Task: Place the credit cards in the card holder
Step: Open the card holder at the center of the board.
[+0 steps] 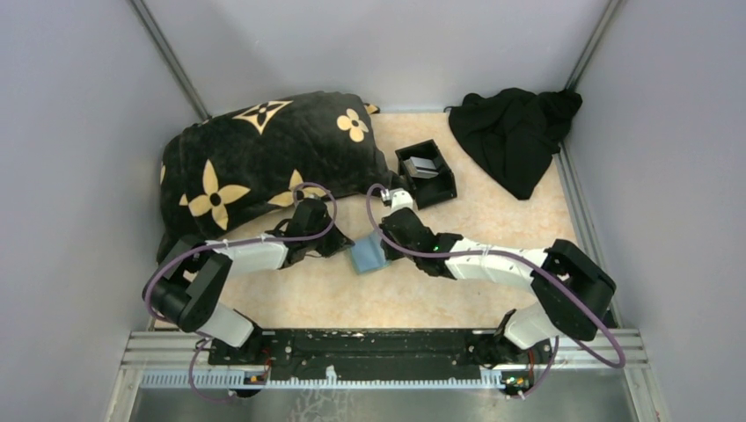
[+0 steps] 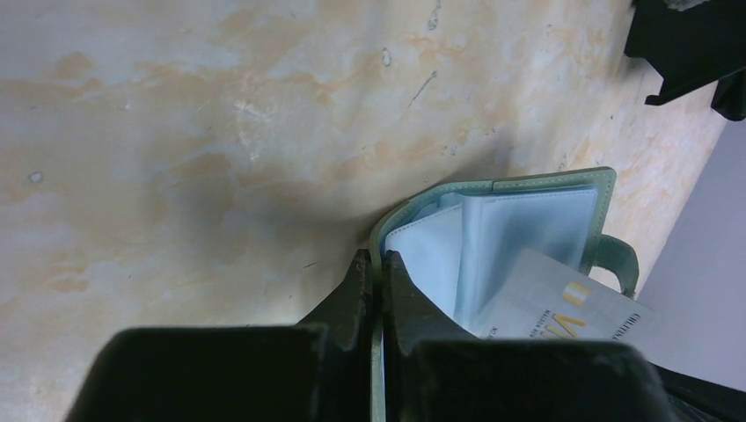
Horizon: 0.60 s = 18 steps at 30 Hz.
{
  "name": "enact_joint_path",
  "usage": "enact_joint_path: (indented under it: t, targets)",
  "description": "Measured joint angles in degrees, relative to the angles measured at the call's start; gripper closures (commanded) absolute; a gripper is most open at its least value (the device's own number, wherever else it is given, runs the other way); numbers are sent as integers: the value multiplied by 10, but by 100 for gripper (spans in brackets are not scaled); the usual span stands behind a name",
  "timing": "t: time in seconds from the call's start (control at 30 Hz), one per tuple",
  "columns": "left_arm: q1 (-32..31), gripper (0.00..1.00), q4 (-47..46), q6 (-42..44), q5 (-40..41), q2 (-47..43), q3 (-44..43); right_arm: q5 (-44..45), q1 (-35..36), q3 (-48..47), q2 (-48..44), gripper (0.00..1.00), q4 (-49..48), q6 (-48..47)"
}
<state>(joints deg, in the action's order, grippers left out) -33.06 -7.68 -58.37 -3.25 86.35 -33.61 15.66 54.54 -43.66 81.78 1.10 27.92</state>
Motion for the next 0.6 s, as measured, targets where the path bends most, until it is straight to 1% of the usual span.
enact_joint_path:
  t: [0.3, 0.6]
  targets:
    - [7, 100, -40, 37, -12, 13, 0, -102, -59, 44, 0, 100, -78, 41]
    - [14, 100, -70, 63, -24, 38, 0, -175, -109, 89, 13, 100, -148, 79]
